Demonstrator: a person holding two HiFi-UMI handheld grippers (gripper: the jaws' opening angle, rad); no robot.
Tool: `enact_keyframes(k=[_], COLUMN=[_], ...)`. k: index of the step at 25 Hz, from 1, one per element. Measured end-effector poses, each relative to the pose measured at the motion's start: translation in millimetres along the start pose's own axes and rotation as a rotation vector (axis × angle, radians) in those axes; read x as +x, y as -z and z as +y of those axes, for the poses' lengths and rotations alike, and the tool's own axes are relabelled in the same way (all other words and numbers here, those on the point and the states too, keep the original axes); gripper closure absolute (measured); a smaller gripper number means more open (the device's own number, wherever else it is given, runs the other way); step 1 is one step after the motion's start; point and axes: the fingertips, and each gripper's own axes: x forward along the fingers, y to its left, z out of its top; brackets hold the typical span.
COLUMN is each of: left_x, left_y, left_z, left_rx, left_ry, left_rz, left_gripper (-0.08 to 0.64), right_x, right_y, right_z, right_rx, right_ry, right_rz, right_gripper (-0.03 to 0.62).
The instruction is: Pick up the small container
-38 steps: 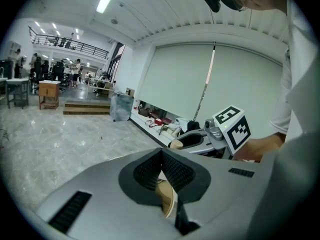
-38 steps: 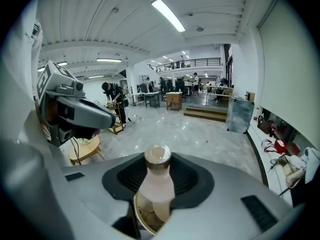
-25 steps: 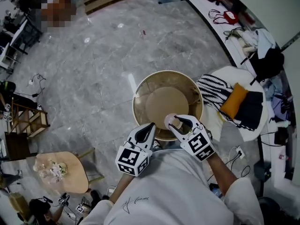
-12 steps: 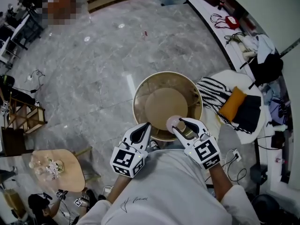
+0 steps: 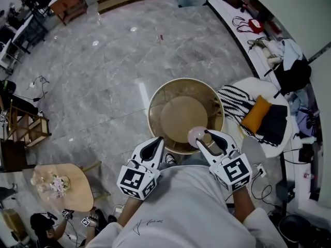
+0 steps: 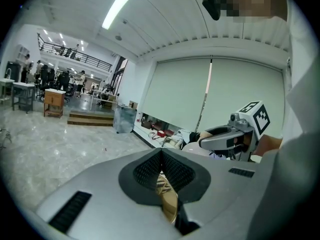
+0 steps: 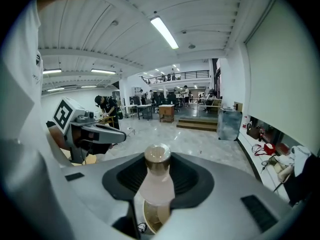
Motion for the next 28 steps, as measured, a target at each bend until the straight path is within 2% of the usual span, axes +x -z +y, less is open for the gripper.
enact_keyframes(k=[19, 28], left_x=[-31, -25], left_y=[5, 11], left_z=[-13, -17], left_rx=[0.006, 0.012], left_ry=[0.033, 0.047], left_rz=[-0.012, -0.003], left_gripper=[0.555, 0.555], right_x=[-13, -17], right_y=[5, 7], right_z=[15, 10], right_rx=[0.031, 0.037], right_ry=[0.045, 0.062], right_rz=[-0.020, -0.023], right_gripper=[0.445, 0.445])
